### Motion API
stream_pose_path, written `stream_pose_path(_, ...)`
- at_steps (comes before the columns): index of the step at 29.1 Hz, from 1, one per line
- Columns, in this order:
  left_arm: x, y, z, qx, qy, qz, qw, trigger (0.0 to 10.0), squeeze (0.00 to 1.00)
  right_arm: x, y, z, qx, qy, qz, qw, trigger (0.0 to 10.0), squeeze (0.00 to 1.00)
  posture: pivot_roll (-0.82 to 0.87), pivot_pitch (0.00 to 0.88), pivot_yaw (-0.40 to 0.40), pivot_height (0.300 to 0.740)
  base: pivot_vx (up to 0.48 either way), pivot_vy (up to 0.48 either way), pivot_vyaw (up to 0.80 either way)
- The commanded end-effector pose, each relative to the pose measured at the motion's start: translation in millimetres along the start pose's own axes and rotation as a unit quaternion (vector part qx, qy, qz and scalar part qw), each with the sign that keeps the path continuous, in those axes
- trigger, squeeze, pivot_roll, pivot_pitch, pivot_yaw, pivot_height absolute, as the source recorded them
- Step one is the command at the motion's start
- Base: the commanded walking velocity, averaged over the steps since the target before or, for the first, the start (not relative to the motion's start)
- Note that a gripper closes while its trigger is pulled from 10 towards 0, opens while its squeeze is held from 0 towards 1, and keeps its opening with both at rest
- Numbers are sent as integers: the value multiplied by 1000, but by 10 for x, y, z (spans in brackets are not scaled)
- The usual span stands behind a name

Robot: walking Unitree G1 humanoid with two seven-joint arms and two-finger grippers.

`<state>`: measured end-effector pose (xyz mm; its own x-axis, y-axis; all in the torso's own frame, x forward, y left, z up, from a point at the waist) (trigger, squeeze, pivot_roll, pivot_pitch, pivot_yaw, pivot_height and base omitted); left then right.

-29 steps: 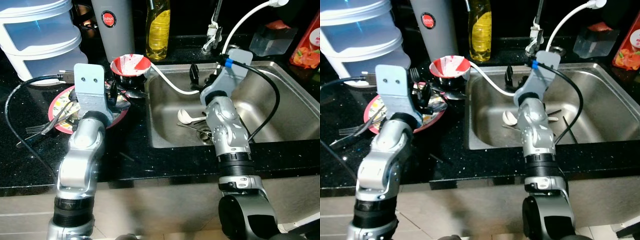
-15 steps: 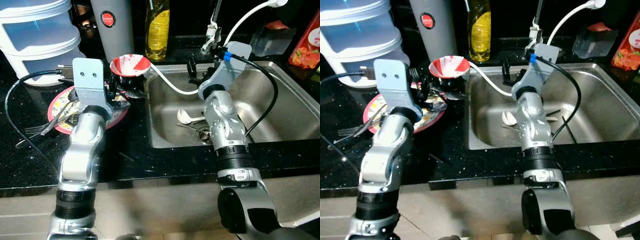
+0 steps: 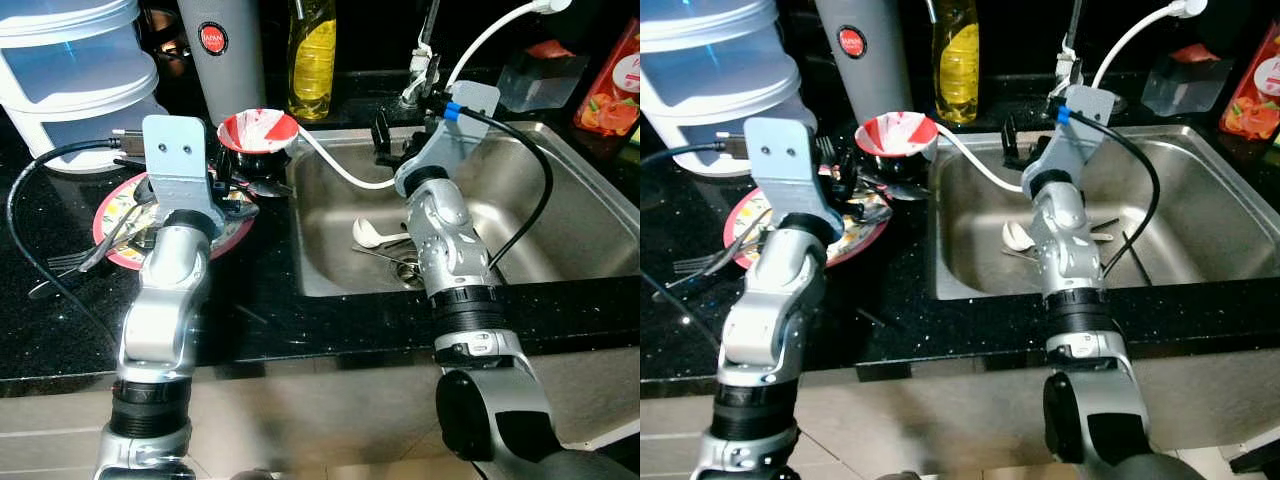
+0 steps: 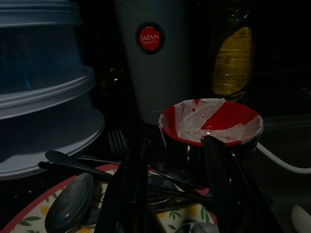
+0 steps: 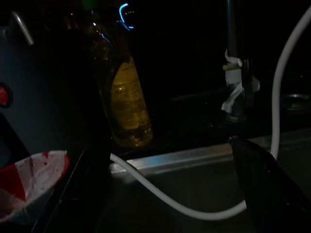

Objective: Kitchen organization

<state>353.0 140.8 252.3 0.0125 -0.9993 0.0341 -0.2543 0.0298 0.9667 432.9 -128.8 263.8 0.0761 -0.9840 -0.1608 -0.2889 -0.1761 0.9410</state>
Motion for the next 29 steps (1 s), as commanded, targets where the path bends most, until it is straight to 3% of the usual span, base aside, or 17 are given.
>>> stream_pose_path(1, -45, -2, -8, 0, 8, -11, 1000, 10000, 0, 25, 10, -12, 1, -5, -3, 1000, 10000, 0, 160, 0, 13, 740, 0, 0, 0)
stream_pose_path(4, -113, -9, 13, -2, 15, -11, 1000, 10000, 0, -25, 23, -16, 6, 3, -1, 1000, 10000, 0, 161, 0, 19, 740, 0, 0, 0)
stream_pose_path(15, -117, -8, 25, -4, 14, -15, 1000, 10000, 0, -18, 5, -16, 5, -1, -4, 1000, 10000, 0, 150, 0, 37, 740, 0, 0, 0)
stream_pose_path(17, -230, -226, 49, -54, 36, -69, 995, 10000, 0, 33, 16, -7, 9, -9, 1, 1000, 10000, 0, 155, 0, 32, 740, 0, 0, 0)
stream_pose_path(18, -230, -226, 49, -54, 36, -69, 995, 10000, 0, 33, 16, -7, 9, -9, 1, 1000, 10000, 0, 155, 0, 32, 740, 0, 0, 0)
stream_pose_path(20, -389, -310, 85, -79, 61, -86, 991, 10000, 0, 51, -28, -1, 1, -9, 5, 1000, 10000, 0, 160, 0, 35, 740, 0, 0, 0)
stream_pose_path(25, -479, -338, 130, -87, 66, -92, 990, 10000, 0, 42, -29, -6, 3, -7, 9, 1000, 10000, 0, 164, 0, 41, 740, 0, 0, 0)
stream_pose_path(26, -474, -315, 173, -86, 62, -91, 990, 10000, 231, 42, -23, -10, 2, -11, 1, 1000, 10000, 0, 167, 0, 37, 740, 0, 0, 0)
stream_pose_path(27, -474, -304, 190, -83, 60, -94, 990, 10000, 1000, 30, -29, -10, 2, -10, 1, 1000, 10000, 0, 173, 0, 38, 740, 0, 0, 0)
stream_pose_path(29, -474, -298, 200, -81, 59, -96, 990, 10000, 1000, 22, -34, -10, 1, -9, 1, 1000, 10000, 0, 173, 0, 38, 740, 0, 0, 0)
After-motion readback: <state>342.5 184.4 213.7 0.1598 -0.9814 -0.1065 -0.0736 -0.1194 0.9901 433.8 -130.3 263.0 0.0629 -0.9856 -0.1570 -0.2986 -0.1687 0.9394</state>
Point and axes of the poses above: a point about 5 cm out from each wrist's last joint towards the gripper, its own z axis pointing back from the gripper into the wrist, its own y axis along the axis of the wrist's last joint, x = y × z, the point moved 5 cm from there along -z, pointing out of the wrist towards the gripper, and after that the axes turned 4 degrees about z, right-handed, at the moved point
